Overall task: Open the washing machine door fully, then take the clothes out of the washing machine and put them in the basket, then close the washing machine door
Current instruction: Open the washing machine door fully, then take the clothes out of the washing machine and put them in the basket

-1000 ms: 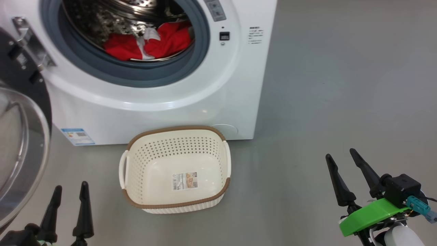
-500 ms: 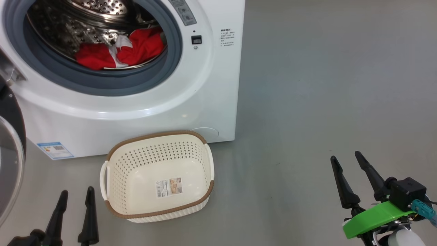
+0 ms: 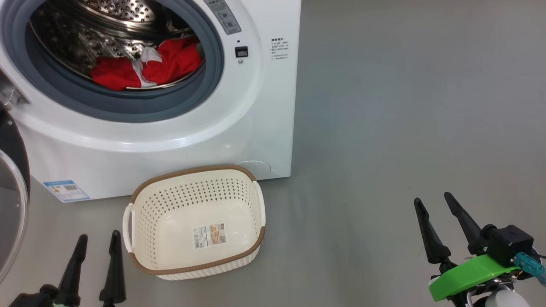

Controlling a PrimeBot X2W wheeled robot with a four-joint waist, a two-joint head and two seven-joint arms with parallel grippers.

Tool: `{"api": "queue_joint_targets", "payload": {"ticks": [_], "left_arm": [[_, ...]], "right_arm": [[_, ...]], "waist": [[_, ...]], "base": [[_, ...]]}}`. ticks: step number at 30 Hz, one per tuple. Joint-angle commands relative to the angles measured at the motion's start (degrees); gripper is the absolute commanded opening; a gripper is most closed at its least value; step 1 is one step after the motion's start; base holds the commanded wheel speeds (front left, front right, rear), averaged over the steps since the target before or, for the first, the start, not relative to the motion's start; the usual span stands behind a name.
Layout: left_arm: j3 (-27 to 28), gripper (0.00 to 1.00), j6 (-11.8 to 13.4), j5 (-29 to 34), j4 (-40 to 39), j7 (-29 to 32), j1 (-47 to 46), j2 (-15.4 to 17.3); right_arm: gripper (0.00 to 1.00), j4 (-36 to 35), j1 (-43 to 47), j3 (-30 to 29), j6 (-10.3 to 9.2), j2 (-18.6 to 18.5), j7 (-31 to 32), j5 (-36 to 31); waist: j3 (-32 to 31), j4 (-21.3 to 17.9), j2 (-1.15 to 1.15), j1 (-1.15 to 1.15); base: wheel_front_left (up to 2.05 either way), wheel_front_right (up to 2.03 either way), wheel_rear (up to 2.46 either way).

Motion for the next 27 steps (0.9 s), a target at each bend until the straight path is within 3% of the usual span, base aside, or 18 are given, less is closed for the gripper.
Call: {"api": "queue_joint_targets", "payload": {"ticks": [1,17,27], "left_arm": [[1.9,1.0,-0.2,-0.1,-1.4,-0.4,-0.7,1.4],[2.5,1.0,-0.2,0.3,-2.1,-0.4,-2.0,1.5],[2.7,1.0,-0.2,-0.2,-2.3,-0.4,-2.9,1.8]], "right_arm": [[1.0,-1.6,-0.1,0.7,0.09,-0.5,-0.7,-0.3],[1.0,-1.8,-0.8,0.8,0.09,-0.5,-0.7,-1.0],[1.0,-1.9,-1.5,0.8,0.09,-0.4,-0.7,-1.3]], "waist": [[0.1,0.1,0.0,0.0],[1.2,0.7,0.0,0.0],[2.2,0.8,0.0,0.0]], "base": [[0.0,0.0,0.0],[0.04,-0.04,0.0],[0.89,-0.94,0.04]]}}
